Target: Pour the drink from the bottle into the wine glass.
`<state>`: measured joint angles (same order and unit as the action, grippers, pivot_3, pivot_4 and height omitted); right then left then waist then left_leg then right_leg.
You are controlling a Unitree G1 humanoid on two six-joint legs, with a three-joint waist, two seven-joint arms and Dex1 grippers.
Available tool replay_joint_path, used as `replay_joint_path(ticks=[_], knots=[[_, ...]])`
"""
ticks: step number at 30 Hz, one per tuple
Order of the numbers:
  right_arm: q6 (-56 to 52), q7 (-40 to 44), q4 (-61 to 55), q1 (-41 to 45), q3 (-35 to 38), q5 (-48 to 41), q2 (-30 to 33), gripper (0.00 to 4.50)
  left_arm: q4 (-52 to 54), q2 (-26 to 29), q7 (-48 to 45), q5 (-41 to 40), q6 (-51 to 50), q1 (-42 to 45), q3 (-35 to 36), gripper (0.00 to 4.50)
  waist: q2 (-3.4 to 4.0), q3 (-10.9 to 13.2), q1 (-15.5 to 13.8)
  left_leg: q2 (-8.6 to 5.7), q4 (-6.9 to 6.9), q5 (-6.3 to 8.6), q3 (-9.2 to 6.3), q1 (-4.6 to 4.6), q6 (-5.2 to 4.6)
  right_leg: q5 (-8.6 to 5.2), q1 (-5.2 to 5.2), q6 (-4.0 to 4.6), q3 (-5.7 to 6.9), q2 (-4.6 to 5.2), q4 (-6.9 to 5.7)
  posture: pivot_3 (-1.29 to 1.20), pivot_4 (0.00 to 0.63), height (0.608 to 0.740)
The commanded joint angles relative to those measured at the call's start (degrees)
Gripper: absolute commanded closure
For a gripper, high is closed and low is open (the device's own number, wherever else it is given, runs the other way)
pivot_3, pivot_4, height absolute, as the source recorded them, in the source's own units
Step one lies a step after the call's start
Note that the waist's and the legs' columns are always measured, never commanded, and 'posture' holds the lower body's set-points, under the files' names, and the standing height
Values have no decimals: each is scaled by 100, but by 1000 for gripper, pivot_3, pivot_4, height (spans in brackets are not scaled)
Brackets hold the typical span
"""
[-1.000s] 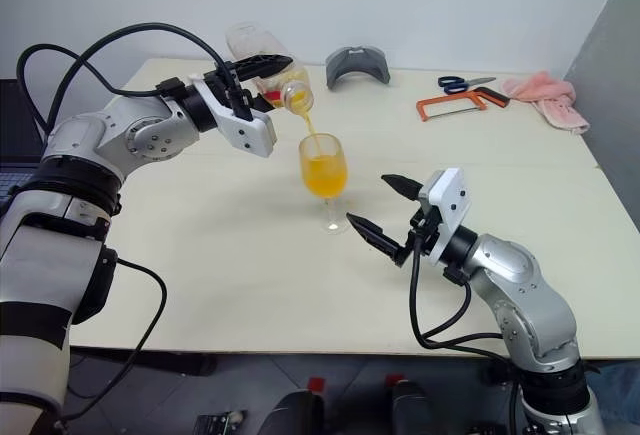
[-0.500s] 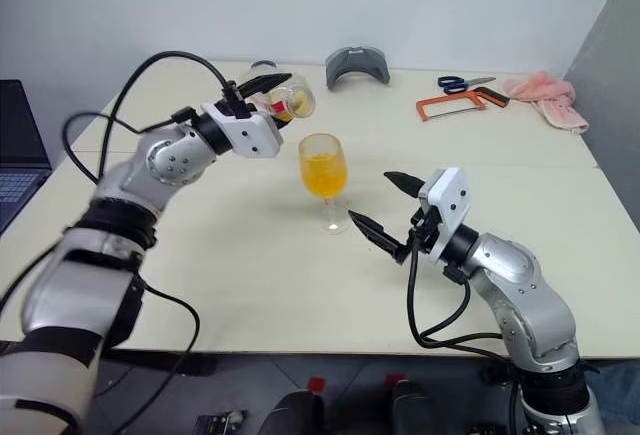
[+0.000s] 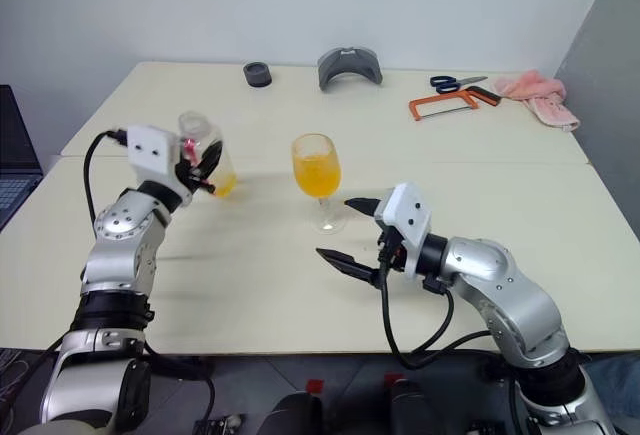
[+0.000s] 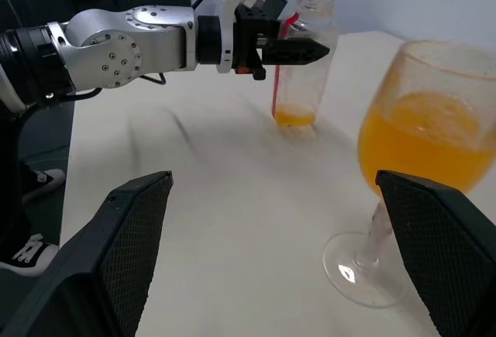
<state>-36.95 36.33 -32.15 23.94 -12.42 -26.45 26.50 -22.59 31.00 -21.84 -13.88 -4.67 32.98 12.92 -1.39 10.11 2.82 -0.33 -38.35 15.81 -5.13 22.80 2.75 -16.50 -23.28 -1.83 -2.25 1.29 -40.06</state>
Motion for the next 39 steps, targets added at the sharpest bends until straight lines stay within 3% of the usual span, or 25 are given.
replay_joint_path(ticks=[1, 13, 22, 27, 29, 35, 39], knots=[[-67, -76, 40, 267, -118, 65, -153, 0, 327, 32, 11, -309, -175, 14, 359, 2811, -3, -2, -31, 0, -2, 0, -1, 0, 0, 0, 2, 0, 0, 2, 1, 0, 150, 740], [-200, -35, 213, 613, -278, 170, -370, 0, -72, 11, -46, -343, -284, -291, 507, 2811, -5, -4, -55, -2, -3, 1, 5, -3, -2, 0, 2, 0, -4, 5, 1, 0, 150, 740], [-257, 34, 213, 574, -281, 158, -365, 0, 72, 4, -137, -359, -196, -514, 529, 32, -6, -4, -74, -1, -1, 2, 6, -3, -4, 0, 1, 0, -4, 4, 1, 0, 150, 740], [-15, 208, 295, 321, -281, 220, -258, 0, 362, 63, -95, -168, -39, -880, 480, 32, -6, -5, -79, -1, 3, 3, 10, -4, -4, 0, 1, 0, -7, 5, 5, 0, 150, 740], [485, 199, 429, -142, -181, 306, -346, 0, 700, 54, -54, -175, -69, -1231, 570, 32, -13, -9, -81, 0, 8, 3, 10, -5, -4, 0, 1, 0, -8, 7, 6, 0, 150, 740], [1769, -265, 1018, -1536, 153, 727, -781, 0, 2055, -184, 468, -201, -488, -2411, 832, 32, -23, -16, -94, 5, 23, 3, 17, -8, -5, 0, -1, 0, -12, 13, 11, 0, 150, 740], [2830, -1076, 1684, -1984, 604, 1217, -1309, 0, 3077, -612, 779, -174, -449, -3386, 928, 32, -24, -18, -90, 13, 31, 4, 31, -30, -6, 0, 12, 0, -25, 12, 10, 0, 150, 740]])
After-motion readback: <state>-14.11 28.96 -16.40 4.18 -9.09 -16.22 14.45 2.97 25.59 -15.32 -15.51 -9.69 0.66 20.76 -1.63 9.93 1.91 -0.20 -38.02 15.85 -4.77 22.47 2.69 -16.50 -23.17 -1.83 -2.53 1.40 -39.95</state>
